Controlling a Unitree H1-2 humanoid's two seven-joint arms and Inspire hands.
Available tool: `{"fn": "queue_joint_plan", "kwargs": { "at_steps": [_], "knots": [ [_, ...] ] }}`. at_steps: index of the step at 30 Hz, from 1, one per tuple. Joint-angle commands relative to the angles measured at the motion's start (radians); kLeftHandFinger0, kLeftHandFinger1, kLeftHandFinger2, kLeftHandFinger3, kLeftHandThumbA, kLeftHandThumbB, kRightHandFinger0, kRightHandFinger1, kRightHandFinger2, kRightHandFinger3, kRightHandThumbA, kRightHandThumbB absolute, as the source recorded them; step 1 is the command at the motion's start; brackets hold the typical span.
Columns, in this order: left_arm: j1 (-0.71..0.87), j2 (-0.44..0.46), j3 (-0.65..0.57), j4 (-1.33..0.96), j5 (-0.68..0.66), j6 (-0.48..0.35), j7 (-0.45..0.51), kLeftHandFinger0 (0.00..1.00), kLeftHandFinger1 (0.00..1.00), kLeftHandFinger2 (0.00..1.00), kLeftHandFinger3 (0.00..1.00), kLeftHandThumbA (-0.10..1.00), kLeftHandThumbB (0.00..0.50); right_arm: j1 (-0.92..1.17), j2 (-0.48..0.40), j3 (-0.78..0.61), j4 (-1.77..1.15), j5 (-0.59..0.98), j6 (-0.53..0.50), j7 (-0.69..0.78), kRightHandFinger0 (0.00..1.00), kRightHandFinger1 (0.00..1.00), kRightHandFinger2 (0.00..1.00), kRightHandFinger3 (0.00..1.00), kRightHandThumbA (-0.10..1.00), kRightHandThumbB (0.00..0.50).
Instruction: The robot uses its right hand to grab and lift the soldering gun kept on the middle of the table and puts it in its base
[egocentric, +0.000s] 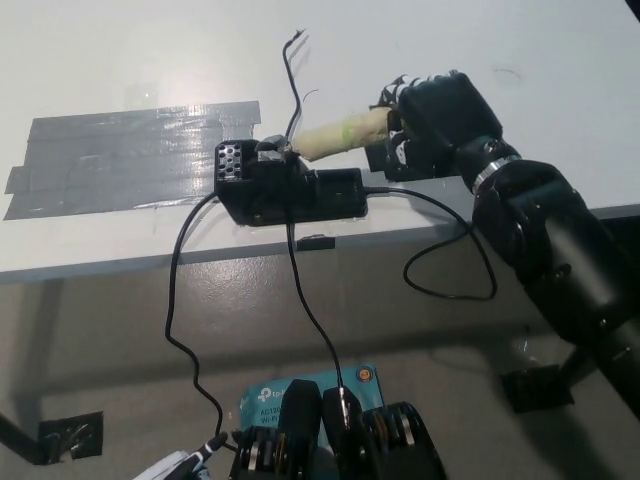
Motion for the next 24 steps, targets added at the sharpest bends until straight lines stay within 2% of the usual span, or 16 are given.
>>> {"fn": "queue_joint_plan", "kwargs": {
  "at_steps": [1,2,3,4,5,6,7,8,10,13,14,16,18,20,22,24],
  "knots": [
    [-0.007,0.0,0.01,-0.027,-0.014,-0.001,0.008,0.0,0.0,0.0,0.0,1.0,0.5,-0.075,0.011,0.014,0.004,-0.018,-0.048,-0.043,0.0,0.34,0.66,0.24,-0.1,0.044],
    [-0.009,0.001,0.007,-0.031,-0.01,0.001,0.006,0.0,0.0,0.0,0.0,1.0,0.5,-0.079,0.012,0.016,0.008,-0.017,-0.045,-0.036,0.0,0.35,0.68,0.3,-0.1,0.032],
    [-0.009,0.002,0.006,-0.032,-0.009,0.004,0.005,0.0,0.0,0.0,0.0,1.0,0.5,-0.08,0.011,0.018,0.01,-0.016,-0.045,-0.036,0.0,0.35,0.68,0.31,-0.1,0.032],
    [-0.012,0.002,0.006,-0.028,-0.01,0.001,0.003,0.0,0.0,0.0,0.0,1.0,0.5,-0.084,0.012,0.021,0.007,-0.019,-0.042,-0.036,0.0,0.37,0.68,0.29,-0.1,0.046],
    [-0.013,0.002,0.005,-0.028,-0.006,0.002,0.007,0.0,0.0,0.0,0.0,1.0,0.5,-0.093,0.005,0.04,-0.016,-0.052,-0.037,-0.031,0.0,0.36,0.69,0.25,-0.1,0.002],
    [-0.013,0.002,0.005,-0.028,-0.006,0.002,0.007,0.0,0.0,0.0,0.0,1.0,0.5,-0.093,0.005,0.041,-0.016,-0.051,-0.036,-0.031,0.0,0.37,0.7,0.25,-0.1,0.0],
    [-0.013,0.002,0.004,-0.028,-0.002,-0.002,0.011,0.0,0.0,0.0,0.0,1.0,0.5,-0.098,0.007,0.046,-0.007,-0.066,-0.046,-0.069,0.0,0.33,0.67,0.19,-0.1,0.0],
    [-0.012,0.001,0.002,-0.038,0.0,0.007,0.012,0.0,0.0,0.0,0.0,1.0,0.5,-0.104,0.009,0.05,0.001,-0.07,-0.053,-0.082,0.0,0.34,0.68,0.19,-0.1,0.038],
    [-0.007,0.0,0.0,-0.048,0.003,0.013,0.013,0.0,0.0,0.0,0.0,1.0,0.5,-0.11,0.018,0.051,0.012,-0.067,-0.057,-0.095,0.0,0.33,0.72,0.18,-0.1,0.061],
    [-0.01,0.003,-0.004,-0.036,0.006,0.001,0.012,0.0,0.0,0.0,0.0,1.0,0.5,-0.112,0.025,0.047,0.019,-0.057,-0.071,-0.104,0.0,0.36,0.77,0.28,-0.1,0.08],
    [-0.01,0.0,-0.004,-0.033,0.009,0.0,0.019,0.0,0.0,0.0,0.0,1.0,0.5,-0.112,0.031,0.042,0.031,-0.048,-0.083,-0.121,0.0,0.35,0.75,0.34,-0.1,0.105],
    [-0.011,-0.003,-0.001,-0.03,0.004,-0.001,0.018,0.0,0.0,0.0,0.0,1.0,0.5,-0.107,0.034,0.036,0.035,-0.035,-0.099,-0.133,0.0,0.38,0.76,0.48,-0.1,0.118],
    [-0.014,-0.001,-0.004,-0.037,0.006,0.01,0.013,0.0,0.0,0.0,0.0,1.0,0.5,-0.108,0.033,0.044,0.04,-0.045,-0.109,-0.141,0.03,0.42,0.77,0.55,-0.1,0.086],
    [-0.015,0.001,-0.005,-0.039,0.006,0.013,0.01,0.0,0.0,0.0,0.0,1.0,0.5,-0.109,0.035,0.053,0.045,-0.06,-0.099,-0.139,0.0,0.4,0.73,0.52,-0.1,0.077],
    [-0.016,0.001,-0.007,-0.038,0.005,0.015,0.007,0.0,0.0,0.0,0.0,1.0,0.5,-0.1,0.053,0.036,0.056,-0.029,-0.089,-0.131,0.0,0.36,0.71,0.52,-0.1,0.016],
    [-0.016,-0.004,-0.008,-0.03,0.002,0.014,0.005,0.0,0.0,0.0,0.0,1.0,0.5,-0.086,0.053,0.031,0.047,-0.019,-0.106,-0.145,0.0,0.28,0.64,0.46,-0.1,0.034]
  ]
}}
